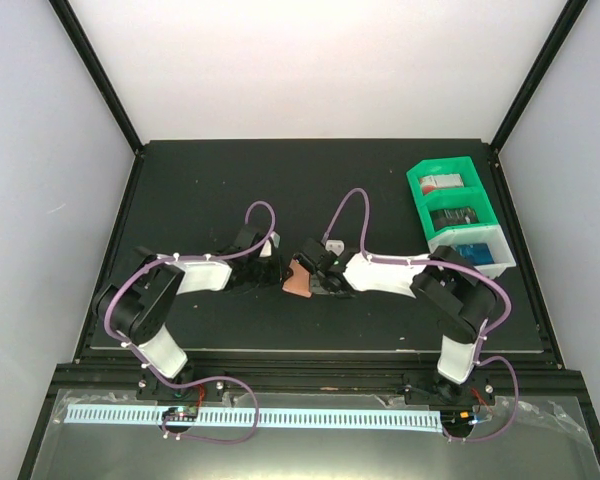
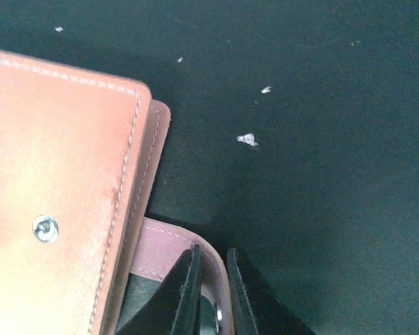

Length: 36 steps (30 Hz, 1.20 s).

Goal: Put the credit cards into the card holder
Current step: Open the card holder at the center of the board.

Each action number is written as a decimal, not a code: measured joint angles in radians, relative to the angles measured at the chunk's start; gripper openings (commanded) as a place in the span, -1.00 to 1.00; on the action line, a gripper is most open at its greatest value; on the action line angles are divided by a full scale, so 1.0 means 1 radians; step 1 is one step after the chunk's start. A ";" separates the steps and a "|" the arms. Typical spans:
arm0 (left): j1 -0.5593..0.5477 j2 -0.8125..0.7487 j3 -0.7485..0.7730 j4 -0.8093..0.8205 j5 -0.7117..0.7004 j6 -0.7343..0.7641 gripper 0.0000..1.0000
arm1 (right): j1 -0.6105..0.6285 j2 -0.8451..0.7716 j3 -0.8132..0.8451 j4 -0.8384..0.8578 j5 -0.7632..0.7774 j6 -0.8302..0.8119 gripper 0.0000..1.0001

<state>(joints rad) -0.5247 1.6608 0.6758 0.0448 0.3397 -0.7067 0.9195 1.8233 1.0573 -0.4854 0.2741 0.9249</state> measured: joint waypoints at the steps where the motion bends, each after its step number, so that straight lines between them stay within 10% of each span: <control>1: -0.001 -0.008 -0.005 -0.003 -0.002 0.000 -0.53 | 0.000 -0.003 -0.003 0.006 -0.001 0.001 -0.89; 6: -0.003 -0.072 -0.034 -0.034 -0.016 0.006 0.15 | 0.000 -0.011 -0.011 0.037 -0.005 0.018 -0.98; 17: -0.004 -0.291 -0.066 -0.277 -0.173 0.071 0.97 | -0.001 -0.157 -0.021 0.054 -0.054 -0.023 -0.98; 36: -0.008 -0.646 -0.091 -0.362 0.016 0.180 0.98 | -0.001 -0.306 -0.061 0.006 -0.203 -0.116 -0.98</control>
<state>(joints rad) -0.5327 1.0149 0.5846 -0.3168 0.3557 -0.5262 0.9184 1.5169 0.9966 -0.4793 0.0711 0.8089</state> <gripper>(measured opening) 0.989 0.031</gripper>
